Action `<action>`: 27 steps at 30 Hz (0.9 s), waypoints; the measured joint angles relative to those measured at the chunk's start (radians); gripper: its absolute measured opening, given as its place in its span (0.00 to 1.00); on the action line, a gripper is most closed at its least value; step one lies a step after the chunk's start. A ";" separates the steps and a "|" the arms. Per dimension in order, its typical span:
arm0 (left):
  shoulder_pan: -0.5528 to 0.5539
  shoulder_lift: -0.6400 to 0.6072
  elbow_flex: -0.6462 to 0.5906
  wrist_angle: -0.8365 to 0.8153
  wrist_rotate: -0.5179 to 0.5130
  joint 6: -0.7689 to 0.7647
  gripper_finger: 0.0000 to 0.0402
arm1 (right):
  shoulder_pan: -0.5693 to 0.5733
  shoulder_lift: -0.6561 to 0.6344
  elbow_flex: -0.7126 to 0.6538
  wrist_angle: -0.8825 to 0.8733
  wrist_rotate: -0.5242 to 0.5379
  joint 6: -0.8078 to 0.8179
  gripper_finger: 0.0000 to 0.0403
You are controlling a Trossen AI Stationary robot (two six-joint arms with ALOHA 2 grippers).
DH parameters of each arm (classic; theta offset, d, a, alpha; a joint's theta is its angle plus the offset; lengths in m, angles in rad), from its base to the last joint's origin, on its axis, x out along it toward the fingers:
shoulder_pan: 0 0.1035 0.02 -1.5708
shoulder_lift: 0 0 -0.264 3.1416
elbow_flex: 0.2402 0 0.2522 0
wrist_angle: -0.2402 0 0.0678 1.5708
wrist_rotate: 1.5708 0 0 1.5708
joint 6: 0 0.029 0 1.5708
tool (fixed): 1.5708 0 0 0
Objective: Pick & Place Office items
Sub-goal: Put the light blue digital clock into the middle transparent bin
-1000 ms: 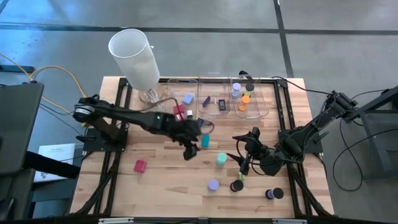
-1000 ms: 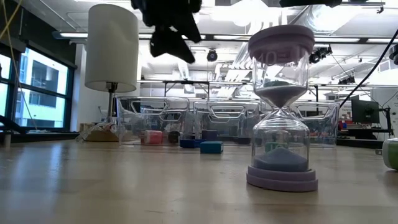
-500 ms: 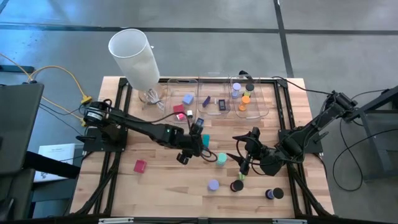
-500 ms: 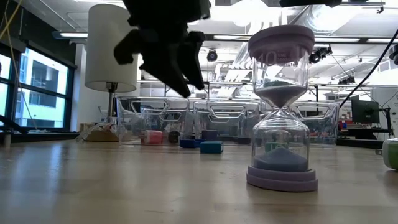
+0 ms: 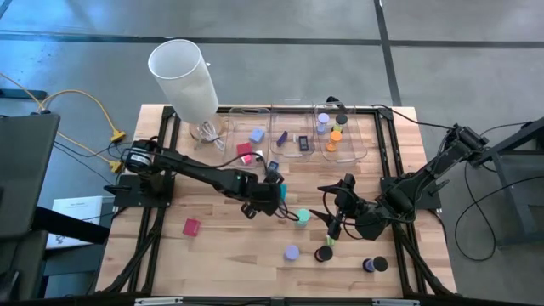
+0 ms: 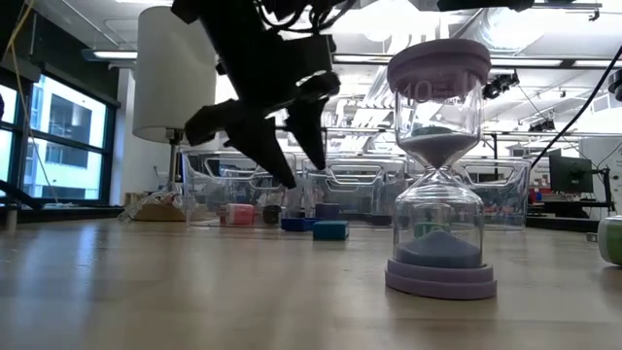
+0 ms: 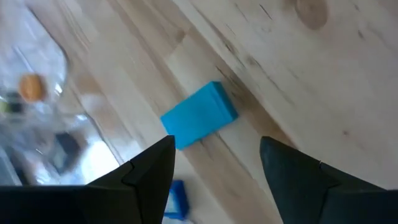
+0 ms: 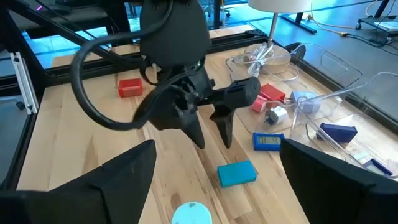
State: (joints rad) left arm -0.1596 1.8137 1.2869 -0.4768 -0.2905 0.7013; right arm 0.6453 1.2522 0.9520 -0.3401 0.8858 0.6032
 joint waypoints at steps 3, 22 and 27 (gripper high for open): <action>0.016 0.000 0.000 0.026 -0.001 0.105 0.56 | 0.000 0.000 0.000 0.000 0.001 -0.002 0.82; 0.159 -0.001 0.000 0.095 0.196 -0.018 0.56 | 0.000 0.000 0.000 -0.001 -0.003 0.001 0.82; 0.163 -0.001 0.000 0.093 0.211 0.187 0.56 | 0.000 0.000 0.000 -0.001 -0.003 0.001 0.82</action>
State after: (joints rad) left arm 0.0039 1.8130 1.2869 -0.3839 -0.0795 0.8879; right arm 0.6454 1.2520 0.9520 -0.3408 0.8829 0.6044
